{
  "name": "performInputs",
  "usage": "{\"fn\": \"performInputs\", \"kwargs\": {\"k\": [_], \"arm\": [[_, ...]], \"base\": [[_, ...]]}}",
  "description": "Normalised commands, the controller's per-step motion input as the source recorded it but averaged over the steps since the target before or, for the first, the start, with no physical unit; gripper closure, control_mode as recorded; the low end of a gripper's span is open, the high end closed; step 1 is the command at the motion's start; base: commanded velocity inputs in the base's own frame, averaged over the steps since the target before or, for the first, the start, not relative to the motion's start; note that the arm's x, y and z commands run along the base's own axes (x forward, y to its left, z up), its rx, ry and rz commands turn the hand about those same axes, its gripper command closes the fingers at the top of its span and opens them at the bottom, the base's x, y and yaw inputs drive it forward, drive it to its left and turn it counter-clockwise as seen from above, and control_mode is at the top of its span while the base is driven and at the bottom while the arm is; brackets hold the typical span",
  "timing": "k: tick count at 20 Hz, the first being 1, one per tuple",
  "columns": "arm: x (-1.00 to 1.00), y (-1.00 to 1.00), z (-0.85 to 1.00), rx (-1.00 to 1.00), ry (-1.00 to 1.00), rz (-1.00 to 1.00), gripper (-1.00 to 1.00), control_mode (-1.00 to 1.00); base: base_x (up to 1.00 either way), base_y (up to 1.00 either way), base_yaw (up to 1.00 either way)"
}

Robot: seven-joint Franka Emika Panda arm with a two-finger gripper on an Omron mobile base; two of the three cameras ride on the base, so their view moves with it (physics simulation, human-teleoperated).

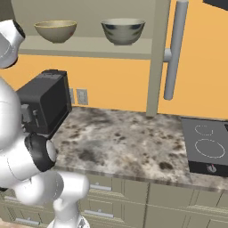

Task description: Move the bowls from the cabinet to the plates on the dining table.

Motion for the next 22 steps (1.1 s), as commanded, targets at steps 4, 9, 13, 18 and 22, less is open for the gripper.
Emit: {"fn": "performInputs", "kwargs": {"k": [4, 9, 13, 18, 22], "arm": [[-0.31, 0.43, 0.00, -0.15, -0.12, 0.02, -1.00, -1.00], [-0.33, 0.07, 0.00, -0.15, -0.15, 0.00, -1.00, -1.00], [-0.04, -0.45, 0.00, -0.13, -0.12, 0.00, -1.00, -1.00], [-0.03, -0.77, 0.00, -0.15, -0.16, 0.00, -1.00, -1.00], [0.00, -0.69, 0.00, -0.18, -0.19, 0.06, -1.00, -1.00]], "base": [[0.00, 0.00, 0.00], [0.00, 0.00, 0.00], [0.00, 0.00, 0.00], [0.00, 0.00, 0.00], [0.00, 0.00, 0.00]]}}
